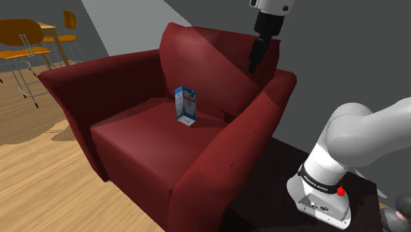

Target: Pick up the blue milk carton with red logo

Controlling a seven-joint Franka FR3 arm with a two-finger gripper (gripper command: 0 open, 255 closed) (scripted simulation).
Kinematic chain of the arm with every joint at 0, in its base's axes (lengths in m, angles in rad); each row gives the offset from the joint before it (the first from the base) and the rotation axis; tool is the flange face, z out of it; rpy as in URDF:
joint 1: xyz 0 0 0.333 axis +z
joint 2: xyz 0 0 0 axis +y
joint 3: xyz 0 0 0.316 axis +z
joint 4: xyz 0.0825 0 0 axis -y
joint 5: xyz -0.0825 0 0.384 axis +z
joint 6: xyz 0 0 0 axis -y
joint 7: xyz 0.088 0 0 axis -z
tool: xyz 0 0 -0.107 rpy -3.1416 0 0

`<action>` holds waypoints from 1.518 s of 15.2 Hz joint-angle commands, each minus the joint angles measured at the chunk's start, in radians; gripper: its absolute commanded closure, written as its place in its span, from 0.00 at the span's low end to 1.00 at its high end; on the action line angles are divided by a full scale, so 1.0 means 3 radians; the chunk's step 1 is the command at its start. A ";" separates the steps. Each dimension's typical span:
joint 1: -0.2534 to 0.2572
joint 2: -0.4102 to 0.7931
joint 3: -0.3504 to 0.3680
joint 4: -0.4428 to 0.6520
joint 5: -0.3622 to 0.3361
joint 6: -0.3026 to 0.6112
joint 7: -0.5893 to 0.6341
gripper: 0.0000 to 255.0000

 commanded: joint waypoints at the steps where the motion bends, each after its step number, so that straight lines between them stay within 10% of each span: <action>1: 0.0000 0.0000 0.0000 0.0000 0.0000 0.0000 0.0000 0.00; 23: -0.0078 0.2664 -0.0073 0.1011 0.0036 0.1620 -0.0085 0.00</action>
